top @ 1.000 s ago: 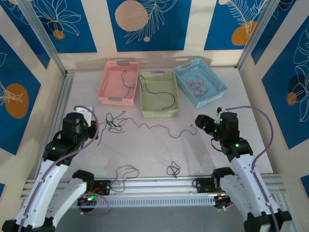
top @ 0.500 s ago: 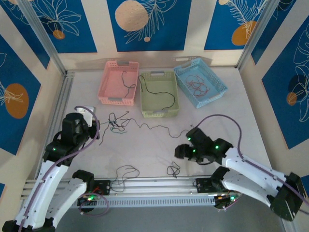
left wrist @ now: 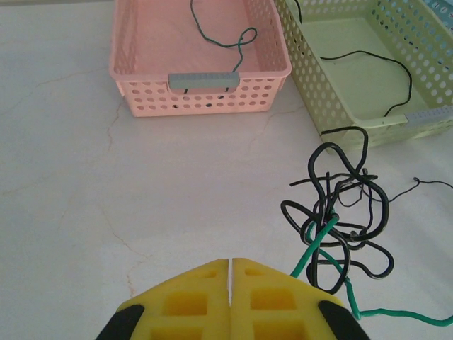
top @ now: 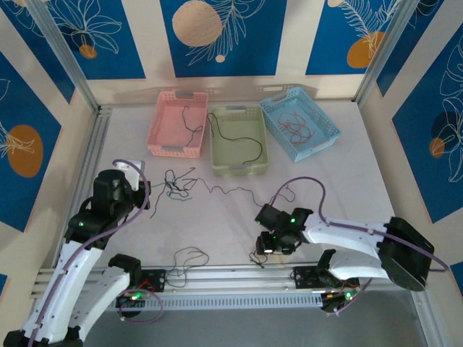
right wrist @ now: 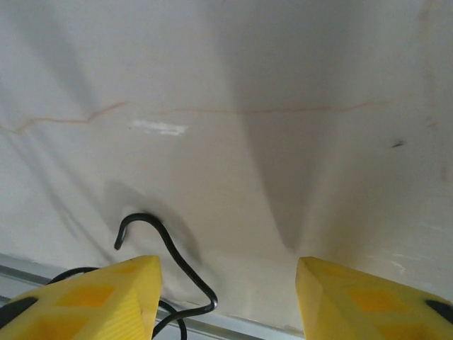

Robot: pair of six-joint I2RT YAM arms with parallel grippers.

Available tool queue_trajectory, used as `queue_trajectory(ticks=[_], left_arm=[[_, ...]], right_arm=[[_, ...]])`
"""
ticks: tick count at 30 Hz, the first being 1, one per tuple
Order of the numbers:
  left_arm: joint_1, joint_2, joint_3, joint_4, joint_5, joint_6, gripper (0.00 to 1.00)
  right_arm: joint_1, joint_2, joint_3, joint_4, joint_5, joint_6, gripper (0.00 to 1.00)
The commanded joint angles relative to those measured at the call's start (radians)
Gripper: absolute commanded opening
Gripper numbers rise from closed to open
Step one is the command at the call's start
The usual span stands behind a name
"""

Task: Untangle the cables

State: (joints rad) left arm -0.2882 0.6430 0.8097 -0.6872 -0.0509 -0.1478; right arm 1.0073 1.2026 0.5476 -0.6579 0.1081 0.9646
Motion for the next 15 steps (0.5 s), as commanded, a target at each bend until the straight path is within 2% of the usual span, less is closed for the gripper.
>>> queue_trajectory(ticks=[1, 7, 15], left_arm=[[0.004, -0.013, -0.008, 0.031, 0.028, 0.002, 0.00], [0.004, -0.018, -0.007, 0.032, 0.027, 0.002, 0.00], [0.004, -0.017, -0.007, 0.031, 0.031, 0.002, 0.00]], right_arm=[[0.040, 0.052, 0.071, 0.001, 0.033, -0.020, 0.54], [0.054, 0.058, 0.130, -0.035, 0.098, -0.013, 0.54], [0.101, -0.003, 0.211, -0.173, 0.080, -0.068, 0.66]])
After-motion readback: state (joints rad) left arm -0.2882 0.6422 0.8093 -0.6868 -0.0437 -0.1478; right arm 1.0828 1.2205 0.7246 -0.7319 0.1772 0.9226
